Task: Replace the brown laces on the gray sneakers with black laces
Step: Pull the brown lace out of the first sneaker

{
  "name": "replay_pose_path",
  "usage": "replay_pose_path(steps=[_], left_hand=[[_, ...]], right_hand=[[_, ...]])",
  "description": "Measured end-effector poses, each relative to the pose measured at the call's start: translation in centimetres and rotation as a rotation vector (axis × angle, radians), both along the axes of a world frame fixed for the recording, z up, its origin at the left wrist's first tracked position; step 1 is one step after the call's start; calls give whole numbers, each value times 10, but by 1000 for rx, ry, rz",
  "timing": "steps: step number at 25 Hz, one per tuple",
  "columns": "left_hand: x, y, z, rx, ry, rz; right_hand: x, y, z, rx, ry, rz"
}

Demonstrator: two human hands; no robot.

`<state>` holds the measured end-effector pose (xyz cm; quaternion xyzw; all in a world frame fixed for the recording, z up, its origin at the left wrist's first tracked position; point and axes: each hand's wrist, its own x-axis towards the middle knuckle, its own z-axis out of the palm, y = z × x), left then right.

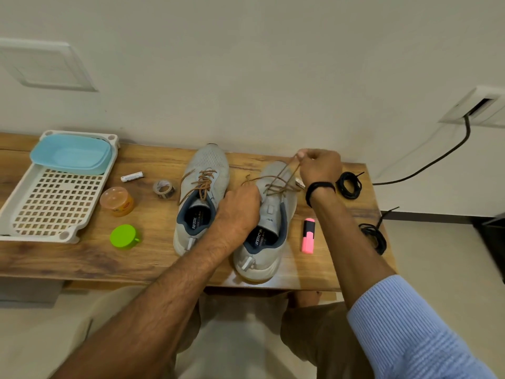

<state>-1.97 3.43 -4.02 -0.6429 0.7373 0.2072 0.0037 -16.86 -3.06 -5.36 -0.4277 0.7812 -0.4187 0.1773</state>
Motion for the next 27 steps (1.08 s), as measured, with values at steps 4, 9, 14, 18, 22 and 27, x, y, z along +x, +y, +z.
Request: replay_pose_path(steps=[4, 9, 14, 18, 22, 27], left_hand=[[-3, 1, 0, -1, 60, 29], [1, -4, -7, 23, 123, 54], [3, -5, -9, 26, 117, 55], [4, -6, -13, 33, 110, 45], [3, -8, -15, 44, 123, 63], [3, -9, -16, 49, 137, 88]], right_hand=[[-4, 2, 6, 70, 194, 353], [9, 1, -8, 352, 528, 853], [15, 6, -9, 334, 757, 693], [-5, -2, 4, -26, 300, 65], [-26, -2, 11, -10, 178, -91], [-3, -1, 4, 212, 406, 643]])
